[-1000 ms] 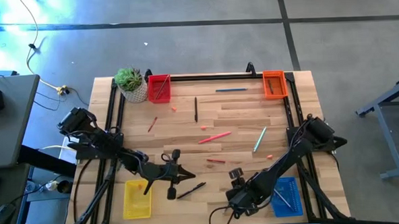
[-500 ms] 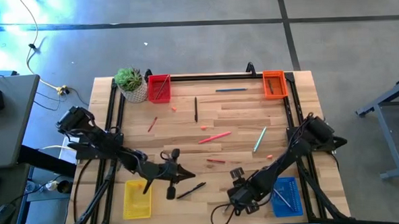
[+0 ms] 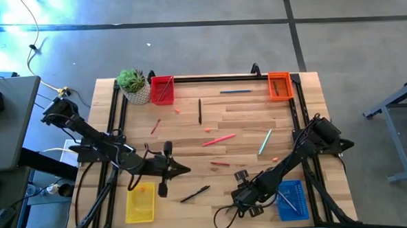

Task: Sort crayons/erasers/pens/pencils in bins
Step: Put the green pencil into the red bin

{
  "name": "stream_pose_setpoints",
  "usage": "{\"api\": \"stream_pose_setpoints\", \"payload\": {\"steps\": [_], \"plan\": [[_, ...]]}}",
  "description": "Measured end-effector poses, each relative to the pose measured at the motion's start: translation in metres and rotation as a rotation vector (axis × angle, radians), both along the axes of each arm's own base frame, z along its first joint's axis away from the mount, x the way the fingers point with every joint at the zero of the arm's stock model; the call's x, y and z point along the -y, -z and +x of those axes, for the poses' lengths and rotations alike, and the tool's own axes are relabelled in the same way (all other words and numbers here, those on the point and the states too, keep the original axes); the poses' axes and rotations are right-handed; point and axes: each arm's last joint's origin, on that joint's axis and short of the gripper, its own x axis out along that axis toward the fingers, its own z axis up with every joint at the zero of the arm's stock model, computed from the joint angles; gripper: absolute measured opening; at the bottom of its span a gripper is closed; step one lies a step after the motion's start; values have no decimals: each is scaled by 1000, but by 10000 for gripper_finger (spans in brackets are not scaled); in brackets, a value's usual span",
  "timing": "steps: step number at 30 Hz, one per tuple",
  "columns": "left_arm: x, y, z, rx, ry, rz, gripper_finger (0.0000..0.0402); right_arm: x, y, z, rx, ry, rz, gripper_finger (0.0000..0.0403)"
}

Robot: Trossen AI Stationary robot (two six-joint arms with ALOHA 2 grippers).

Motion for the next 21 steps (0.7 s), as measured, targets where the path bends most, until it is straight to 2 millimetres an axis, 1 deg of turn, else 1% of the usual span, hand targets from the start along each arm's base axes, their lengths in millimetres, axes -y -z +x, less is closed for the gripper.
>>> {"api": "stream_pose_setpoints", "payload": {"steps": [3,6,8,10,16,21], "plan": [[0,5,1,-27,-6,14,0,3,0,2,0,25,0,44],[0,12,3,-64,-49,42,0,5,0,3,-1,32,0,29],[-1,14,4,-64,-66,39,0,6,0,4,-3,48,6,21],[-1,20,4,-72,-70,31,0,6,0,4,0,55,8,14],[-5,37,-3,-32,-74,-26,0,5,0,4,5,108,18,10],[-5,39,-6,-9,-65,-63,1,6,-2,5,28,138,10,10]]}}
